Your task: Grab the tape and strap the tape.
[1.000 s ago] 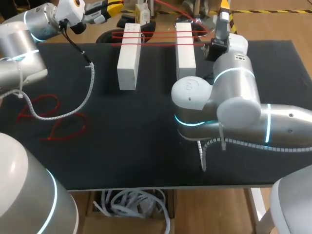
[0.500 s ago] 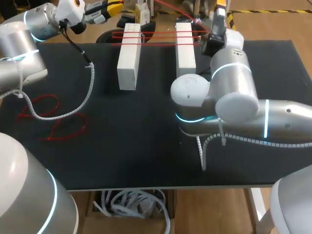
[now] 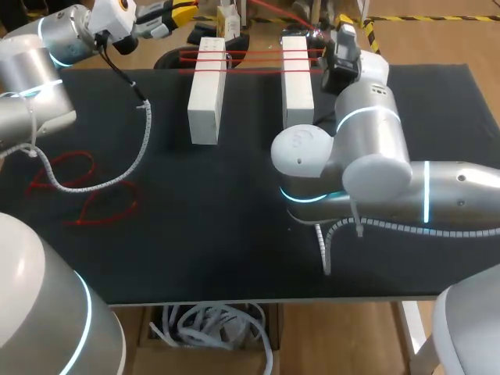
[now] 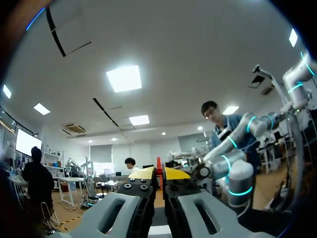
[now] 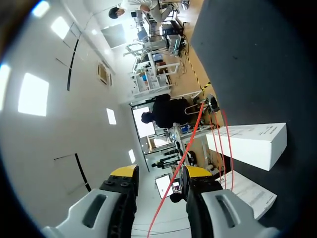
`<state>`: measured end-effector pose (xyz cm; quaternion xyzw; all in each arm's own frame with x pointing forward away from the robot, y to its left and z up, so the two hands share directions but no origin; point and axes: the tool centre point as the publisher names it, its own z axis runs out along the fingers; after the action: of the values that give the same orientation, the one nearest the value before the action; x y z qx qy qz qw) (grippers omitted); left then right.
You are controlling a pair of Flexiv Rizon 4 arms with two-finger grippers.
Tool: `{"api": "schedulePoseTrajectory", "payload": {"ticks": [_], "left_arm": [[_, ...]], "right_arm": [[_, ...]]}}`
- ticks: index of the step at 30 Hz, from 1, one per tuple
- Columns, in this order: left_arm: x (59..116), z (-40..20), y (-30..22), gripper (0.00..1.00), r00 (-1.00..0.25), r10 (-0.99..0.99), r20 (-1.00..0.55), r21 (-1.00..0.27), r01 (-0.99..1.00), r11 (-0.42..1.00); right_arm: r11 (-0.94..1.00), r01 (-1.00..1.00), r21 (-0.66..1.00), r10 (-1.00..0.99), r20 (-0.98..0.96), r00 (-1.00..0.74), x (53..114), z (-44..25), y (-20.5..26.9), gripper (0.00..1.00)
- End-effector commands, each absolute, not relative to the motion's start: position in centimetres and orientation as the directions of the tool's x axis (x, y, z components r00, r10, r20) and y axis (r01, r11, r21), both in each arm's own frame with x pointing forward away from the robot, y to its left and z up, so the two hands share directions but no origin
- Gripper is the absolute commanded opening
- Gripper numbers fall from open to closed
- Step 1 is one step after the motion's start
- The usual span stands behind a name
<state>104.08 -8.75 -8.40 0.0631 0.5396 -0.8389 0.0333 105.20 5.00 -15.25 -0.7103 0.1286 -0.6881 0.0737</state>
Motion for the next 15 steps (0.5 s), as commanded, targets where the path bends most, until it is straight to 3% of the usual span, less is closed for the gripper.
{"api": "schedulePoseTrajectory", "payload": {"ticks": [1,15], "left_arm": [[104.11,-8.45,-8.74,0.00,-0.990,0.013,-0.143,-0.901,0.124,-0.417],[104.11,-8.45,-8.74,0.00,-0.990,0.013,-0.143,-0.901,0.124,-0.417]], "right_arm": [[-0.955,-0.087,-0.284,-0.287,0.958,0.022,104.93,-15.13,5.17,0.37],[-0.950,-0.102,-0.296,-0.299,0.954,0.014,104.36,-14.91,4.99,0.29]]}}
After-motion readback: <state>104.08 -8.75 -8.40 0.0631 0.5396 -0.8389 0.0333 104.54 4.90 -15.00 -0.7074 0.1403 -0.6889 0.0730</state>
